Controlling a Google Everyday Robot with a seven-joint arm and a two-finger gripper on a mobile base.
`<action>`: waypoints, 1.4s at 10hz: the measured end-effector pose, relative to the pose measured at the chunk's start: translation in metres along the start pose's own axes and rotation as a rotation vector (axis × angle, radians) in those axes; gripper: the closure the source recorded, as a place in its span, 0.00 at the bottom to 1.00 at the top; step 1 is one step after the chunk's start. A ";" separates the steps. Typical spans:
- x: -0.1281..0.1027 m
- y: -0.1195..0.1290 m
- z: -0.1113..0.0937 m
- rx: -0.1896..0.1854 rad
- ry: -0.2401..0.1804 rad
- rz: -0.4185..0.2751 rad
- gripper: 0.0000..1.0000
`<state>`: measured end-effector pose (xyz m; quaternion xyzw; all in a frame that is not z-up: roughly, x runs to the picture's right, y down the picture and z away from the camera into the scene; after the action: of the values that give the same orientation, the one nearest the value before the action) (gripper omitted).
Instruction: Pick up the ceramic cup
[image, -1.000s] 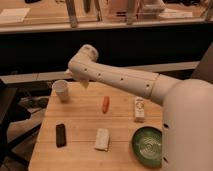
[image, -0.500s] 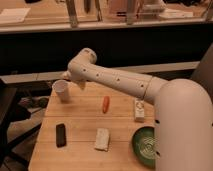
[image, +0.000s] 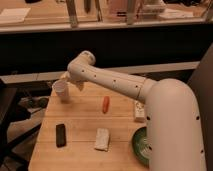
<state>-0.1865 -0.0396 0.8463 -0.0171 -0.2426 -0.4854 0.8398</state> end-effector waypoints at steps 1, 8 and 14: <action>-0.001 0.000 0.005 0.002 -0.009 -0.002 0.20; -0.002 0.003 0.036 0.006 -0.055 -0.052 0.20; -0.008 0.008 0.059 0.005 -0.093 -0.083 0.20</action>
<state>-0.2066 -0.0131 0.8966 -0.0272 -0.2830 -0.5179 0.8068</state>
